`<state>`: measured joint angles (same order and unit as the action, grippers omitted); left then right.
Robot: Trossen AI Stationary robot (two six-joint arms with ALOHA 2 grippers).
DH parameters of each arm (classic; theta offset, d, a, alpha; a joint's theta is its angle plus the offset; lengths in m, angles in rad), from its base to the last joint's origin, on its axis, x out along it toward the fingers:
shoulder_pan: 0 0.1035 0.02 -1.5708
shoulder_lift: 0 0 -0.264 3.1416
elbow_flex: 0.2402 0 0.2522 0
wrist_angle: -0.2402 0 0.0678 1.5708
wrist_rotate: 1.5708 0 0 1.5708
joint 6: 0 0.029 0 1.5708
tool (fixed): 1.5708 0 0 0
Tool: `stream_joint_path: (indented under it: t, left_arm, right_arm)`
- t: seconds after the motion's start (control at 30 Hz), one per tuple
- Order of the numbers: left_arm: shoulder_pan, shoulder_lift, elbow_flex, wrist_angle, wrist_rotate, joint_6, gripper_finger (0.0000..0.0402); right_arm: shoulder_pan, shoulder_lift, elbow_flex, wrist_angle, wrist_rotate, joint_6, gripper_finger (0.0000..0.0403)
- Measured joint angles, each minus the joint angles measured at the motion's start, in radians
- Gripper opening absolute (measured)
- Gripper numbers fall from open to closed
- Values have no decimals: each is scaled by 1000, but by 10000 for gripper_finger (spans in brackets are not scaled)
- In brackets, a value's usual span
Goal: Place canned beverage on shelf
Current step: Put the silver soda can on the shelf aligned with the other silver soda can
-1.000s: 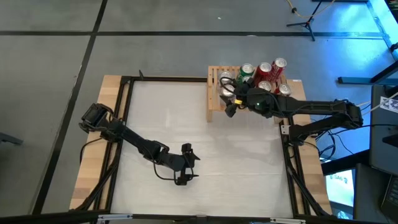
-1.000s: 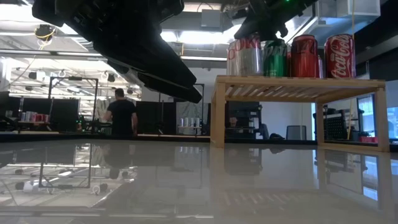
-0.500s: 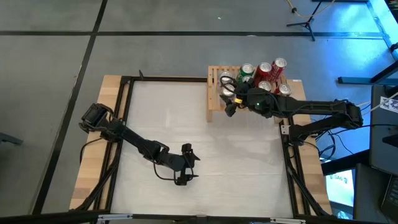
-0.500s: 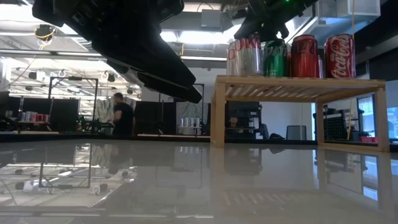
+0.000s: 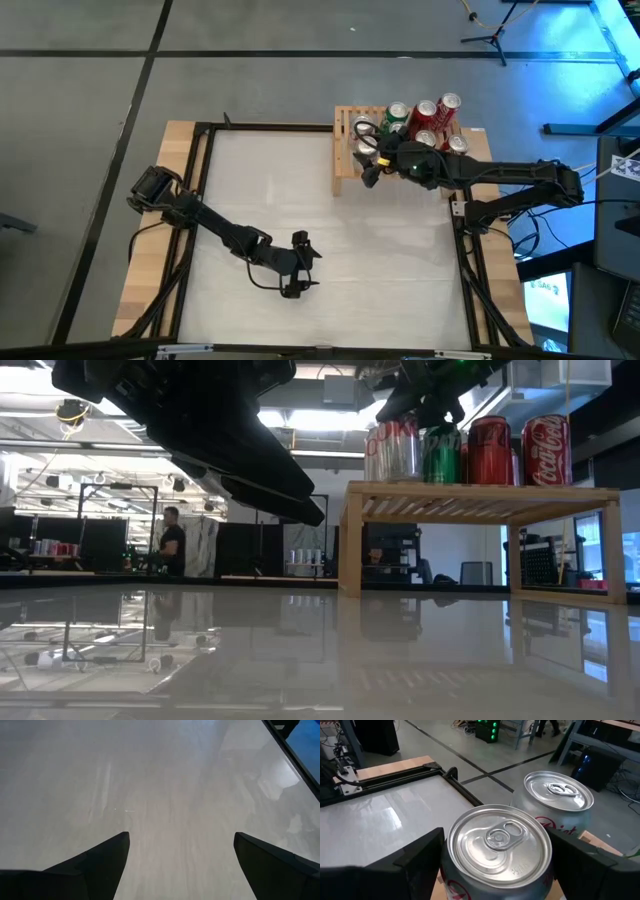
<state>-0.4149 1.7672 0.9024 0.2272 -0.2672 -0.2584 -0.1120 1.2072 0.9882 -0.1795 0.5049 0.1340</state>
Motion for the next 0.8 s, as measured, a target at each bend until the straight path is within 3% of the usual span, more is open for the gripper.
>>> stream_joint_path:
  t: [0.6,0.8]
  left_arm:
    - [0,0,0,10,0,0,347]
    - [0,0,0,14,0,0,347]
  right_arm:
    - [0,1,0,1,-32,-3,324]
    - [0,3,-1,-14,-23,-8,372]
